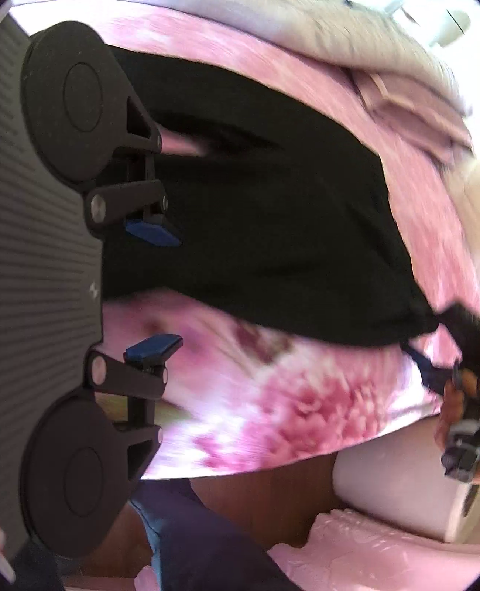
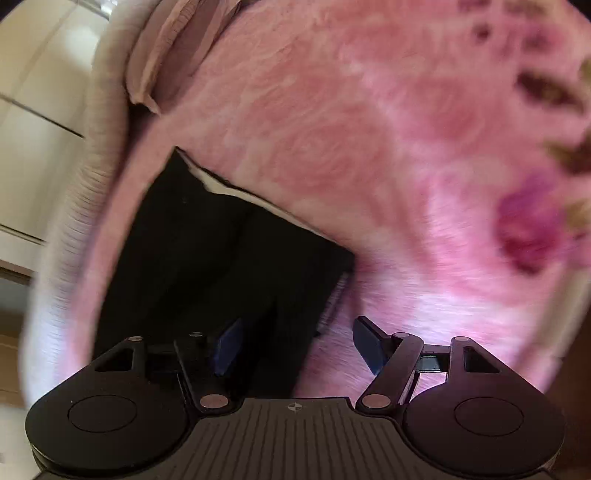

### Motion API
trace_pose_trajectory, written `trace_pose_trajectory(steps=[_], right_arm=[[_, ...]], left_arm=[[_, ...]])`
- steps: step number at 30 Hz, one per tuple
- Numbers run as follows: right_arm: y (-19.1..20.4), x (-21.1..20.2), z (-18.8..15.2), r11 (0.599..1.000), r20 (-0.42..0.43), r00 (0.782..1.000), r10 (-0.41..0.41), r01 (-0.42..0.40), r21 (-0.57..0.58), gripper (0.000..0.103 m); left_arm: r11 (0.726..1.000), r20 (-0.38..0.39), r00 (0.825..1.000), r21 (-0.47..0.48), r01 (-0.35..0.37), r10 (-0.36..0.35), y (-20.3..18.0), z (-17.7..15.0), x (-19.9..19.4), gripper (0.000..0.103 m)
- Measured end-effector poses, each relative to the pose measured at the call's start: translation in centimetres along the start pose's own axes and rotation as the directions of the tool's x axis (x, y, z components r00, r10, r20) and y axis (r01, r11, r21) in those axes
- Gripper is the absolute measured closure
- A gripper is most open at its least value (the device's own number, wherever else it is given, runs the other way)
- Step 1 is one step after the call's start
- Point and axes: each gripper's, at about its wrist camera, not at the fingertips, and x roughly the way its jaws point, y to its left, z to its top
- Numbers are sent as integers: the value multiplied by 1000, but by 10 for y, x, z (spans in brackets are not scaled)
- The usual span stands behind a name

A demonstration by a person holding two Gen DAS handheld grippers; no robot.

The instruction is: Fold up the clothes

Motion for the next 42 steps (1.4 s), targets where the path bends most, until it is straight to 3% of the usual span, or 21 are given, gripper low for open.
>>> trace_pose_trajectory(steps=[1, 2, 3, 8, 12, 17, 20, 21, 23, 24, 27, 29, 32, 36, 40, 42], right_arm=[[-4, 4, 4, 1000, -7, 1000, 27, -27, 13, 43], [-8, 6, 10, 999, -22, 999, 44, -44, 33, 63], [-11, 7, 15, 997, -37, 998, 60, -58, 49, 95], [-3, -16, 60, 997, -125, 991, 56, -62, -44, 95], [3, -11, 68, 986, -190, 982, 8, -39, -162, 95], [23, -6, 74, 963, -270, 962, -40, -35, -266, 94], [24, -7, 68, 950, -285, 955, -77, -17, -312, 92], [24, -9, 65, 951, -278, 957, -84, -6, -308, 88], [26, -17, 53, 948, -249, 962, -112, 28, -316, 71], [31, -24, 43, 939, -227, 965, -130, 47, -340, 63], [47, -46, 13, 908, -157, 971, -182, 104, -407, 62], [63, -56, -14, 881, -140, 968, -206, 122, -458, 62], [91, -62, -61, 839, -119, 965, -233, 138, -527, 62], [134, -57, -135, 782, -134, 955, -265, 131, -609, 62], [176, -45, -206, 734, -186, 940, -284, 88, -673, 61], [195, -39, -236, 732, -203, 937, -285, 76, -677, 61]], left_arm=[[1000, -3, 1000, -2, 4, -4, -1, 8, 3, 54], [1000, -6, 1000, -5, 7, -7, -2, 17, 6, 54], [1000, -9, 1000, -7, 11, -11, -3, 25, 9, 54], [999, -23, 999, -20, 28, -28, -7, 67, 24, 54], [999, -89, 996, -40, -4, 0, -4, 57, 21, 54], [983, -191, 980, -164, -79, 47, 2, 6, -10, 53], [954, -293, 954, -261, -146, 66, 3, -40, -30, 53], [942, -324, 943, -288, -175, 76, 5, -58, -39, 53], [912, -384, 918, -338, -234, 94, 7, -92, -58, 53], [896, -406, 908, -357, -263, 105, 10, -109, -68, 53], [850, -468, 873, -397, -346, 136, 19, -162, -98, 52], [840, -492, 858, -394, -373, 150, 21, -195, -114, 51], [871, -511, 842, -320, -372, 172, 19, -248, -133, 51], [911, -511, 834, -210, -355, 207, 21, -312, -152, 50], [935, -509, 824, -94, -342, 251, 27, -368, -163, 48], [943, -508, 818, -34, -332, 269, 32, -391, -162, 48]])
